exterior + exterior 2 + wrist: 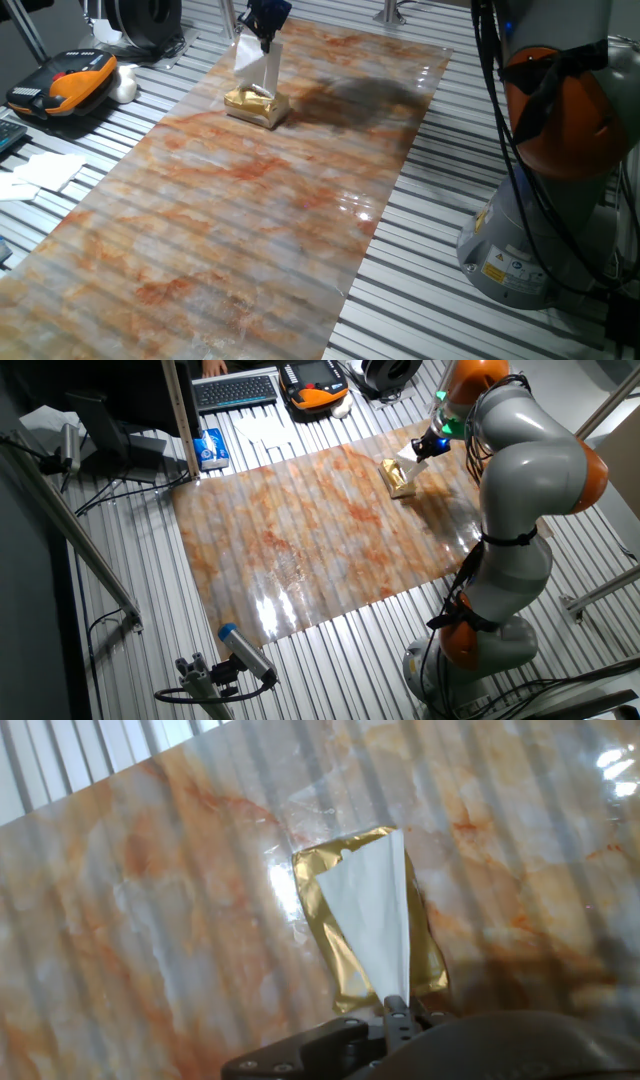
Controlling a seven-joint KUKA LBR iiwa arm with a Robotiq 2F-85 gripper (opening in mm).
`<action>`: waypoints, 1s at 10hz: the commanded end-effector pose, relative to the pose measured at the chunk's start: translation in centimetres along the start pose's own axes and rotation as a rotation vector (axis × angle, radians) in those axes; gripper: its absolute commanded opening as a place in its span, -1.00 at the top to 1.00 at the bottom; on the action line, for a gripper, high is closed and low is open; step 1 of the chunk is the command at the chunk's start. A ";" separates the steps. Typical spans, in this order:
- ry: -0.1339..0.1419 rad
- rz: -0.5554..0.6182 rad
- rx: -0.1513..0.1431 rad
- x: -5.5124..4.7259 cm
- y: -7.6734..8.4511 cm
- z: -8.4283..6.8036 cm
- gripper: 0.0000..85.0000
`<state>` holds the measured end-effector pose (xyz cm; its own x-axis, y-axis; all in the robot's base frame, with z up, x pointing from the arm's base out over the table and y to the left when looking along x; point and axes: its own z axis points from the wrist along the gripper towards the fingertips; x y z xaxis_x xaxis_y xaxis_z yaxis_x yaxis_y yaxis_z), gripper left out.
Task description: Pull out a napkin
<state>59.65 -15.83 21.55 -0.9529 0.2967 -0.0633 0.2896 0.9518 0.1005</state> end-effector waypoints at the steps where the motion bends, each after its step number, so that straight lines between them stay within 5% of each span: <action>1: -0.001 0.000 0.004 0.3 0.1 -0.6 1.00; 7: 0.009 0.014 0.015 1.5 1.6 -3.7 1.00; 10: 0.012 0.047 0.044 1.2 4.7 -5.5 1.00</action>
<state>59.33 -11.45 27.41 -0.9398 0.3383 -0.0487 0.3354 0.9402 0.0591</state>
